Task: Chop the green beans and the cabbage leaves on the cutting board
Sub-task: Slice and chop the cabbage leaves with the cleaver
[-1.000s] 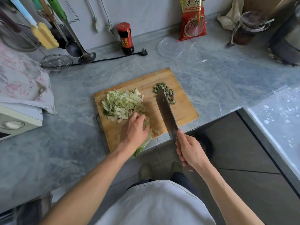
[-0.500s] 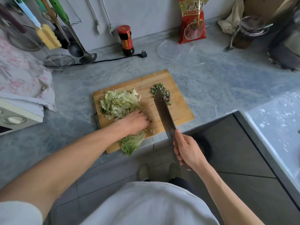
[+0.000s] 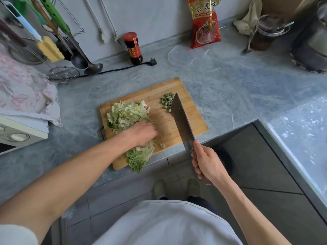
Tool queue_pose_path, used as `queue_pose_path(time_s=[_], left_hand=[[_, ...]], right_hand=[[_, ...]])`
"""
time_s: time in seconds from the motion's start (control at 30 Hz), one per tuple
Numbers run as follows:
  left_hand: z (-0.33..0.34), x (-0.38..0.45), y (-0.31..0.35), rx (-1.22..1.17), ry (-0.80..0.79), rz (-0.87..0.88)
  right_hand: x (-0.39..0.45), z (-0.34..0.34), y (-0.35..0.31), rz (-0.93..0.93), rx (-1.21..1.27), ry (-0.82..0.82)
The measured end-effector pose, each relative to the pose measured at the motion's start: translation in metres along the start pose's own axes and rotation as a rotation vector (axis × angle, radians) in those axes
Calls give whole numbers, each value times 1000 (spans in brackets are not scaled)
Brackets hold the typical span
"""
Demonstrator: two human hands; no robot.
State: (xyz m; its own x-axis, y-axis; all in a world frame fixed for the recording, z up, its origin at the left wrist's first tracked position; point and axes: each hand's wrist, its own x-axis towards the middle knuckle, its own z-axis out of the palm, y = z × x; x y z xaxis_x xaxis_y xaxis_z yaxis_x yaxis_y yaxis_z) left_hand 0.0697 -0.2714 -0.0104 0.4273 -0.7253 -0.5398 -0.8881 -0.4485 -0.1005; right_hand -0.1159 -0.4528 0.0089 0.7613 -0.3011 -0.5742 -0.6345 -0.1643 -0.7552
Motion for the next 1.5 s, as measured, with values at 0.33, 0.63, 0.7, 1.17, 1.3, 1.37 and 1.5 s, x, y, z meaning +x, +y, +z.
queue_pose_path(time_s=[0.33,0.63,0.7,1.17,1.3,1.37,1.5], left_hand=[[-28,40,3,-15,109,67],[28,0,13,-741,502,-252],[47,-7,20,-833,519,-301],[67,-5,29,-426,509,-224],[70,-3,23,-432,449,-205],[71,-4,21,-427,426,-185],[71,-3,14,-420,402,-152]], right_hand=[[-3,-8,4,-21,-11,-8],[-8,-9,5,-39,-35,-35],[-7,-6,4,-44,-38,-45],[-6,29,-11,-27,-145,-38],[-7,43,-16,-23,-141,8],[-11,51,-20,-15,-118,54],[-17,67,-29,-35,-122,115]])
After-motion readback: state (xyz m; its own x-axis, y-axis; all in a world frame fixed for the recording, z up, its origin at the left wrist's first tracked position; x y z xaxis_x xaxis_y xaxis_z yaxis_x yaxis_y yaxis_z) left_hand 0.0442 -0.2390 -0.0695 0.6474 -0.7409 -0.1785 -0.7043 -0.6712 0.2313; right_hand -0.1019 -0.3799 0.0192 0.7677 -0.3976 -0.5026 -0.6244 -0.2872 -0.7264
